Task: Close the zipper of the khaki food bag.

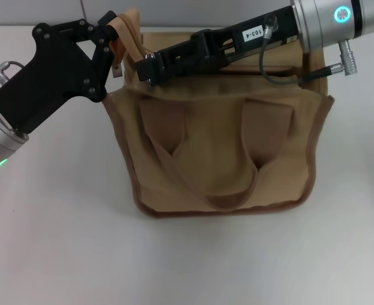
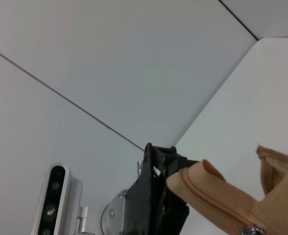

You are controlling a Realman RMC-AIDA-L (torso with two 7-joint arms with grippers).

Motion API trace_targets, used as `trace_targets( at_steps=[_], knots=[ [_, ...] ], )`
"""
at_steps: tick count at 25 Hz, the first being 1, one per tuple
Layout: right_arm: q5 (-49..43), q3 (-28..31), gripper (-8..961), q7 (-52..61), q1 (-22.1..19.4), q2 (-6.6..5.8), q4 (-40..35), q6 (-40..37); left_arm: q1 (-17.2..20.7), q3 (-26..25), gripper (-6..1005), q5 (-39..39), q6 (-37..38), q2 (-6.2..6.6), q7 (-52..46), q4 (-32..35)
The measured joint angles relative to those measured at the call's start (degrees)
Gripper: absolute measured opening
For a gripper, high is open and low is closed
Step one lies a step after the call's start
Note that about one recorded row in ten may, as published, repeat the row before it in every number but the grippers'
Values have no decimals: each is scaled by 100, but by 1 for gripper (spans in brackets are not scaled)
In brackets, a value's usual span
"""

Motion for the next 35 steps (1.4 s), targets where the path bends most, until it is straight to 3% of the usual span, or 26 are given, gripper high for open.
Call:
trace_targets(
  at_steps=[4, 7, 13, 18, 35],
  knots=[
    [0, 10, 713, 17, -41, -1, 4, 65, -8, 0, 8, 0, 1, 0, -5, 0],
    [4, 18, 519, 42, -101, 6, 10, 123, -13, 0, 8, 0, 1, 0, -14, -2],
    [5, 18, 502, 66, -140, 59, 15, 169, -23, -1, 8, -1, -10, -7, -70, 0],
    [4, 3, 376, 66, -150, 65, 15, 220, -26, -1, 8, -2, -5, -9, -70, 4],
    [5, 44, 217, 53, -199, 69, -34, 218, -27, -1, 9, -2, 3, 0, -71, -9]
  ],
)
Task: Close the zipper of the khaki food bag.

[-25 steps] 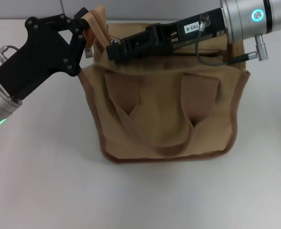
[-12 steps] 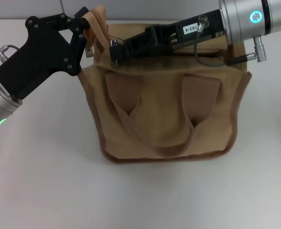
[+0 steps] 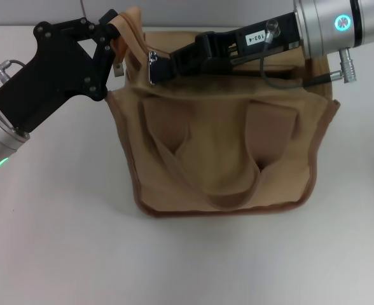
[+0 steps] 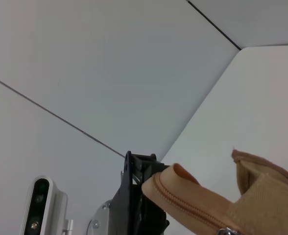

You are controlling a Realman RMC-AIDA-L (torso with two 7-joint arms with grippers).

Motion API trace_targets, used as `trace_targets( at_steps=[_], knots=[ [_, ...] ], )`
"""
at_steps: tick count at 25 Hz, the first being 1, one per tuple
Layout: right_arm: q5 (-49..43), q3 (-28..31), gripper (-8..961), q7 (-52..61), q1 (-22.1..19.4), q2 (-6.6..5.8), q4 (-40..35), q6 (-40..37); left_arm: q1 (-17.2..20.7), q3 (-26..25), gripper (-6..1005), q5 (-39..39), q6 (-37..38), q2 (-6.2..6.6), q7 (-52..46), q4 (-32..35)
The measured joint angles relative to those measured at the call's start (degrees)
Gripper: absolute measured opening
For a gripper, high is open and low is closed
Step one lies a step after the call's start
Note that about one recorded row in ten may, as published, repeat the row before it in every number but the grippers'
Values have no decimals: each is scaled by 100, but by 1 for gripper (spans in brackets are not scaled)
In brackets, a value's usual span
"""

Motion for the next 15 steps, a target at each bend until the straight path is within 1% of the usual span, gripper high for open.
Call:
trace_targets(
  at_steps=[2, 7, 15],
  knots=[
    [1, -5, 186, -20, -27, 0, -20, 0, 0, 0, 9, 0, 0, 0, 0, 0],
    [21, 1, -3, -90, -66, 0, -39, 0, 5, 0, 9, 0, 0, 0, 0, 0],
    [39, 15, 7, -5, -100, 0, -45, 2, 16, 0, 9, 1, 0, 0, 0, 0]
  ],
)
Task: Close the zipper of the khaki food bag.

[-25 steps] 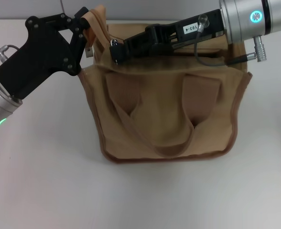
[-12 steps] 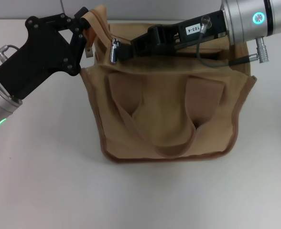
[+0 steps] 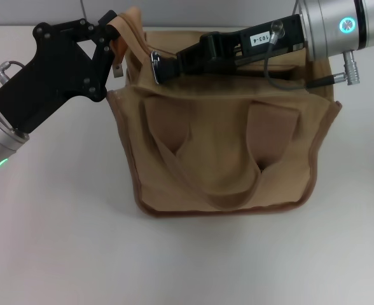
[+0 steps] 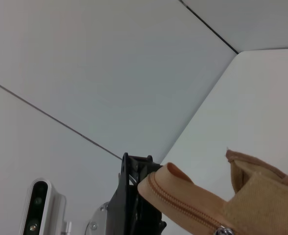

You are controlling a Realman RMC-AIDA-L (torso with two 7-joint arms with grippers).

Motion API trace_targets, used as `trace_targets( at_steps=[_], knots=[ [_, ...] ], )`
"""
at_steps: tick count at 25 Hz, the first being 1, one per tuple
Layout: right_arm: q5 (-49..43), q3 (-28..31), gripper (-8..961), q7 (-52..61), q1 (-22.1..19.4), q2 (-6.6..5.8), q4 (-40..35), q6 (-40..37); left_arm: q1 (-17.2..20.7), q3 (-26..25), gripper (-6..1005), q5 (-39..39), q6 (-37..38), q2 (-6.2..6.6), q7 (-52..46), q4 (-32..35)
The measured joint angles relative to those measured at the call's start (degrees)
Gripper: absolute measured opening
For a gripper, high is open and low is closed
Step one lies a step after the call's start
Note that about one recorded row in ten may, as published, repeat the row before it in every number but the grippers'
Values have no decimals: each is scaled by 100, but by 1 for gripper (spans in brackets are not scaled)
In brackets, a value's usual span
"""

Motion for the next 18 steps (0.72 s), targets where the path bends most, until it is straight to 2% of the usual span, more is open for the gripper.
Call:
trace_targets(
  at_steps=[3, 18],
  knots=[
    [9, 5, 21, 19, -7, 0, 0, -20, 1, 0, 9, 0, 0, 0, 0, 7],
    [3, -40, 297, 236, 64, 67, -163, 54, -65, 9, 8, 1, -1, -9, 0, 21]
  ],
)
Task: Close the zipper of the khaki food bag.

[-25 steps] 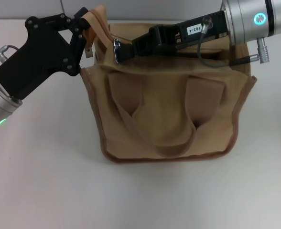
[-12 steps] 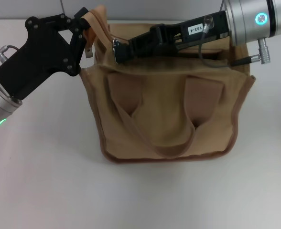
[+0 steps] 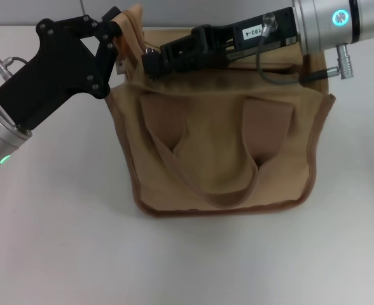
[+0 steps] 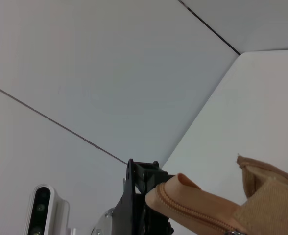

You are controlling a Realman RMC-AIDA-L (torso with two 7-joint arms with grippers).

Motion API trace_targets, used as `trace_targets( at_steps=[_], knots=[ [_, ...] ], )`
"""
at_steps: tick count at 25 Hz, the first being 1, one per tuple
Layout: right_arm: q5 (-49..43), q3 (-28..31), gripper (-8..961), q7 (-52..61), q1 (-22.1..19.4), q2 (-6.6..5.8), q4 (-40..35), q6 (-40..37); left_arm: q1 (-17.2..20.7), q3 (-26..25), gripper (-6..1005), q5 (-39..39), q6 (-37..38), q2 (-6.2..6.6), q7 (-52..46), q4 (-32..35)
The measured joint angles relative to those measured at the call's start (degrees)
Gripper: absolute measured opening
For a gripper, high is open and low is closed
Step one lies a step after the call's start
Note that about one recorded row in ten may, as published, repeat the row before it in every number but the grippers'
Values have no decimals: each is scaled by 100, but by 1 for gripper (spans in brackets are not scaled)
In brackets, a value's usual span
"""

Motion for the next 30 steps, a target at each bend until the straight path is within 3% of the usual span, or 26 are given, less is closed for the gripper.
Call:
trace_targets(
  at_steps=[17, 30],
  knots=[
    [3, 7, 290, 372, -49, 64, -33, -165, -13, 0, 8, -11, -56, -9, 0, -37],
    [-1, 48, 260, 457, -191, 13, -240, -149, -13, 0, 9, -29, -112, -9, -1, -56]
  ],
)
